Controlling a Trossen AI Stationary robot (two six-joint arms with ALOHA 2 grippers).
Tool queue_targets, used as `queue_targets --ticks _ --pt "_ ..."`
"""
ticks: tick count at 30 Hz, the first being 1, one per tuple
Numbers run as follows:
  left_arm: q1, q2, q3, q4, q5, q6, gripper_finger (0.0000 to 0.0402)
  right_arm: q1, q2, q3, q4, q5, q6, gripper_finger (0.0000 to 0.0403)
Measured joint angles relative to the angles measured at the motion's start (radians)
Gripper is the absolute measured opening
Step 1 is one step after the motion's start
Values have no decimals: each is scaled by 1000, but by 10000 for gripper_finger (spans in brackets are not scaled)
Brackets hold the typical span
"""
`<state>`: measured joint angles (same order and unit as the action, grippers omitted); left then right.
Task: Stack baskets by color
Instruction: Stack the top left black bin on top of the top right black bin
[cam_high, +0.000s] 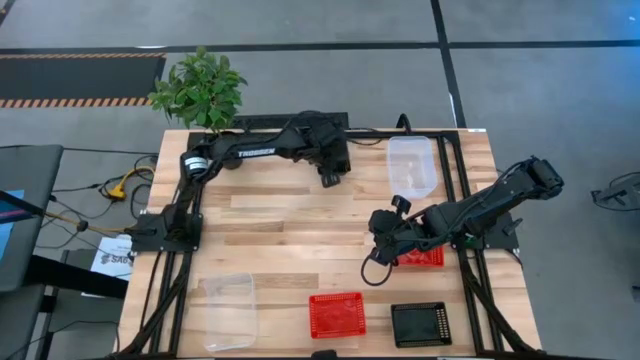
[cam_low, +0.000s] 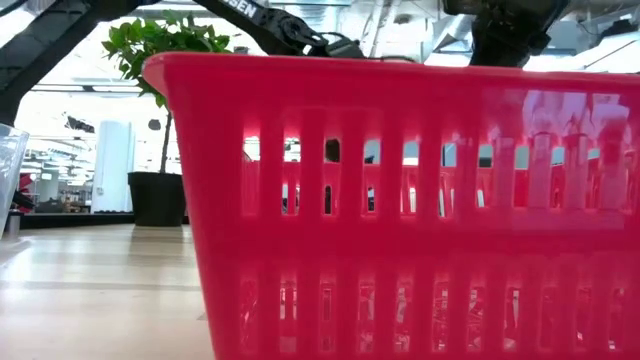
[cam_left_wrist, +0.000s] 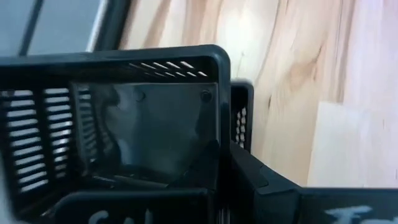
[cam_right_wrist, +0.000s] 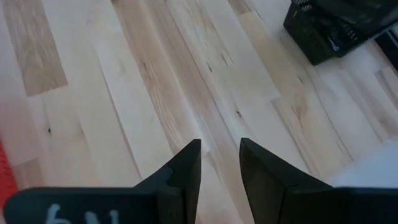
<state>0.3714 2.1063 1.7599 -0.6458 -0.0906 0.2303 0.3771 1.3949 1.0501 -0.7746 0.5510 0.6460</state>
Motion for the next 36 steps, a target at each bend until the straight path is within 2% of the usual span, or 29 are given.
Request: queue_targets --ticks 14,28,36 --pt "-6 8 1 -100 4 12 0 0 0 0 -10 24 -26 129" --pt "-11 7 1 -130 13 100 0 0 0 0 -2 26 -26 129" --pt "-15 7 1 -128 15 79 8 0 0 0 3 26 -26 130"
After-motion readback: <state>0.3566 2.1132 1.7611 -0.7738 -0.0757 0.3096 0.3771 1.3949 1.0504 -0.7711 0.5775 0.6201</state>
